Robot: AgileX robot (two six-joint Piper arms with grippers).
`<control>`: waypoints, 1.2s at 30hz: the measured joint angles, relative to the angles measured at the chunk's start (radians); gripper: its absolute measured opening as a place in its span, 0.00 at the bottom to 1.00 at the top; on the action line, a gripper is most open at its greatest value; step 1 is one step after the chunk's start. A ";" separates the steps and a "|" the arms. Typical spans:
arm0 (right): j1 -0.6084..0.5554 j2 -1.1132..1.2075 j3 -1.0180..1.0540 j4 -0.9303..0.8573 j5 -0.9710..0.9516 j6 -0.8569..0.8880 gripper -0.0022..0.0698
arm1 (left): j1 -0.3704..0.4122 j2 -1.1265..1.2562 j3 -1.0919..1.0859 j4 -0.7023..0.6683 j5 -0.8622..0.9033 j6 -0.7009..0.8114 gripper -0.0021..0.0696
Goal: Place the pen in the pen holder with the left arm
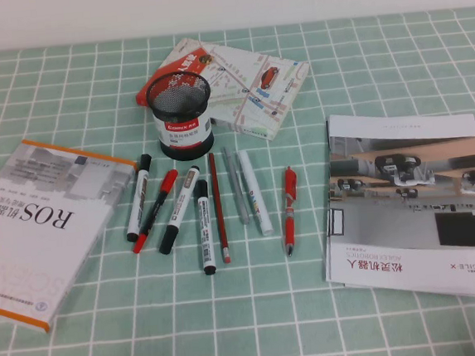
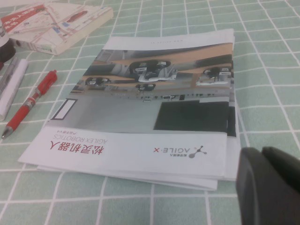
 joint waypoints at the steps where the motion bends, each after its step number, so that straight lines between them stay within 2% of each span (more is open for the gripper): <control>1: 0.000 0.000 0.000 0.000 0.000 0.000 0.00 | 0.000 0.000 0.000 0.000 0.000 0.000 0.02; 27: 0.000 0.000 0.000 0.000 0.000 0.000 0.00 | 0.000 0.000 0.002 -0.002 -0.024 -0.003 0.02; 36: 0.000 0.000 0.000 0.000 0.000 0.000 0.00 | 0.000 0.000 0.006 -0.102 -0.142 -0.132 0.02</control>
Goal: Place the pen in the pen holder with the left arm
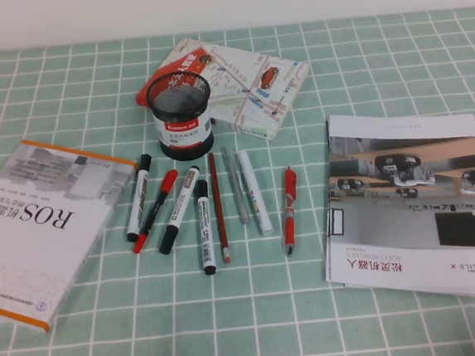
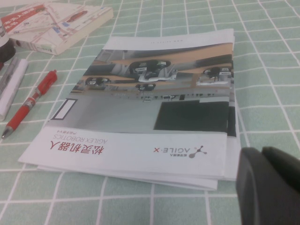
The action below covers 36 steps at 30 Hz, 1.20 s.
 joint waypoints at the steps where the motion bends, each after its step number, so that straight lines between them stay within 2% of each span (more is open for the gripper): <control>1: 0.000 0.000 0.000 0.000 0.000 0.000 0.00 | 0.000 0.000 0.000 -0.016 -0.013 -0.011 0.02; 11: 0.000 0.000 0.000 0.000 0.000 0.000 0.00 | 0.000 0.000 0.000 -0.062 -0.144 -0.043 0.02; 16: 0.000 0.000 0.000 0.000 0.000 0.000 0.00 | 0.000 0.062 -0.097 -0.066 -0.042 -0.045 0.02; 22: 0.000 0.000 0.000 0.000 0.000 0.000 0.00 | 0.000 0.372 -0.369 -0.073 0.208 0.074 0.02; 27: 0.000 0.000 0.000 0.000 0.000 0.000 0.00 | 0.000 0.686 -0.613 -0.175 0.438 0.293 0.02; 30: 0.000 0.000 0.000 0.000 0.000 0.000 0.00 | 0.000 0.870 -0.723 -0.246 0.497 0.391 0.02; 36: 0.000 0.000 0.000 0.000 0.000 0.000 0.00 | -0.011 1.197 -0.946 -0.275 0.544 0.447 0.02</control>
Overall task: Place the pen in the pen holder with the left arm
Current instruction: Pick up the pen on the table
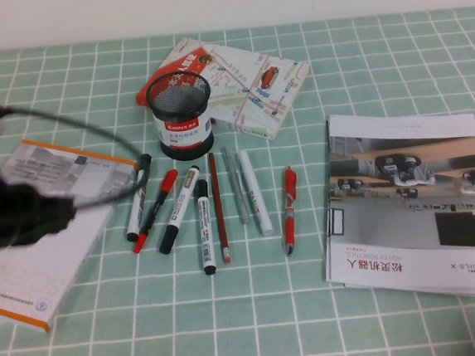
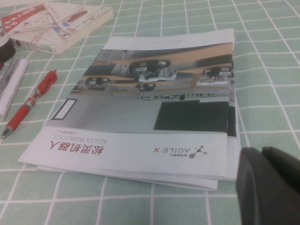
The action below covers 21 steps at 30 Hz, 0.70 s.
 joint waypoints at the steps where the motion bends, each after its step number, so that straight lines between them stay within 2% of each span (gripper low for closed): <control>1: 0.000 0.000 0.000 0.000 0.000 0.000 0.00 | -0.011 0.053 -0.031 0.000 0.000 0.000 0.02; 5: 0.000 0.000 0.000 0.000 0.000 0.000 0.00 | -0.093 0.250 -0.175 0.030 0.002 -0.021 0.02; 10: 0.000 0.000 0.000 0.000 0.000 0.000 0.00 | -0.181 0.465 -0.351 0.134 0.039 -0.125 0.02; 18: 0.000 0.000 0.000 0.000 0.000 0.000 0.00 | -0.200 0.716 -0.596 0.212 0.154 -0.198 0.03; 21: 0.000 0.000 0.000 0.000 0.000 0.000 0.00 | -0.200 0.769 -0.657 0.235 0.178 -0.184 0.09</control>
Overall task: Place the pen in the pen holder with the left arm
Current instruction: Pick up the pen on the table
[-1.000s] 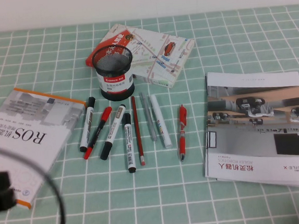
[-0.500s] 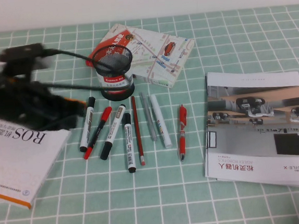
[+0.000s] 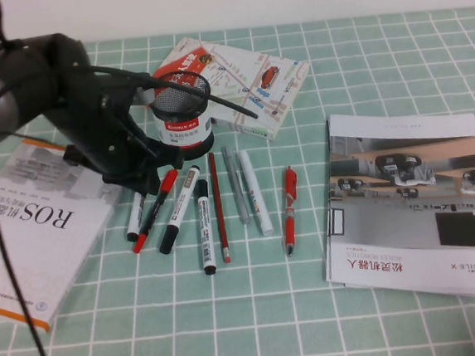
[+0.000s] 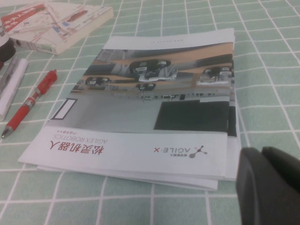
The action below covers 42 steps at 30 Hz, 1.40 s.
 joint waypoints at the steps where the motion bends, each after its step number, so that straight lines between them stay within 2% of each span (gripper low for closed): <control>1: 0.000 0.000 0.000 0.000 0.000 0.000 0.00 | 0.000 0.015 -0.015 0.012 0.006 0.002 0.12; 6: 0.000 0.000 0.000 0.000 0.000 0.000 0.00 | 0.000 0.072 -0.081 0.094 0.031 -0.055 0.41; 10: 0.000 0.000 0.000 0.000 0.000 0.000 0.00 | 0.000 0.110 -0.102 0.128 0.038 -0.102 0.47; 21: 0.000 0.000 0.000 0.000 0.000 0.000 0.00 | 0.000 0.165 -0.107 0.142 0.042 -0.113 0.44; 24: 0.000 0.000 0.000 0.000 0.000 0.000 0.00 | -0.002 0.172 -0.110 0.135 0.042 -0.117 0.38; 29: 0.000 0.000 0.000 0.000 0.000 0.000 0.00 | -0.008 0.176 -0.114 0.124 0.044 -0.120 0.19; 30: 0.000 0.000 0.000 0.000 0.000 0.000 0.00 | -0.008 0.176 -0.114 0.124 0.044 -0.120 0.18; 42: 0.000 0.000 0.000 0.000 0.000 0.000 0.00 | -0.008 0.176 -0.118 0.158 0.046 -0.111 0.18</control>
